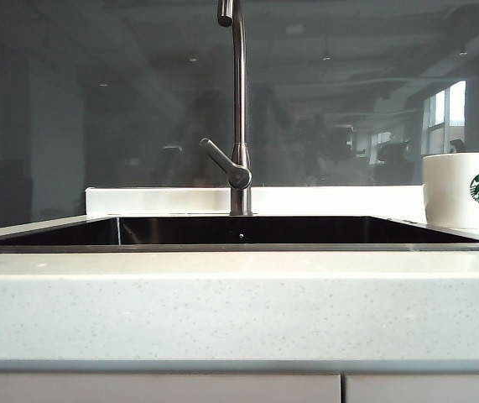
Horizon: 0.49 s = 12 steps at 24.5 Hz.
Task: Pick up the mug next to the sink, go to the faucet to get some water, pour the water into the sink, and finally put the mug back to its place.
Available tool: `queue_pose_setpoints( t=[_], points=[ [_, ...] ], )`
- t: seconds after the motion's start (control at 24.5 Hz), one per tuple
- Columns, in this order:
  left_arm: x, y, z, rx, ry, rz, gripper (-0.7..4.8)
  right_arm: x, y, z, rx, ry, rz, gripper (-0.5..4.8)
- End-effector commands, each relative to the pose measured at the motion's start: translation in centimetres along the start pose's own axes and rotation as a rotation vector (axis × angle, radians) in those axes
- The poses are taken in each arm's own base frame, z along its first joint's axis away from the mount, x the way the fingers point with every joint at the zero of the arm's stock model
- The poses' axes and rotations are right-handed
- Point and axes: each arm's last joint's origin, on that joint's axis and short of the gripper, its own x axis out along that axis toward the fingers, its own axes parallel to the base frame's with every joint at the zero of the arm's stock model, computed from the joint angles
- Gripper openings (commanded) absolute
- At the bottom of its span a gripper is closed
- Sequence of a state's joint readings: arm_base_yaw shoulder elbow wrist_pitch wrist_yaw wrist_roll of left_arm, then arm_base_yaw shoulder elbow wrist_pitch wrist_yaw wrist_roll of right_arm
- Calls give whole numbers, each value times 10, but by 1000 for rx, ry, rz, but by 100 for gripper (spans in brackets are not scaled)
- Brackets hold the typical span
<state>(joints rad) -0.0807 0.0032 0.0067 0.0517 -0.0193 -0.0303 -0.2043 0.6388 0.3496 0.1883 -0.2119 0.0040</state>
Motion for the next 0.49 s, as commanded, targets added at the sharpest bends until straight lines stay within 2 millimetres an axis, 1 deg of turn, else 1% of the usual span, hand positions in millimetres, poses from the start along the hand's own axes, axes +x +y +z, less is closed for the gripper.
queue_pose_setpoints(
  t=[0.04, 0.2, 0.33, 0.41, 0.49],
  points=[
    [0, 0, 2, 4, -17, 2, -6, -1, 0, 3, -2, -23, 1, -9],
    [0, 0, 2, 4, -16, 2, -6, -4, 2, 6, -7, -44, 6, -9],
    [0, 0, 2, 4, -16, 2, -6, -20, 5, 12, -18, -97, 6, -9],
    [0, 0, 2, 4, -16, 2, -6, -33, 8, 18, -33, -171, 6, -9],
    [0, 0, 2, 4, -16, 2, -5, -43, 10, 19, -27, -222, 25, -9]
  ],
)
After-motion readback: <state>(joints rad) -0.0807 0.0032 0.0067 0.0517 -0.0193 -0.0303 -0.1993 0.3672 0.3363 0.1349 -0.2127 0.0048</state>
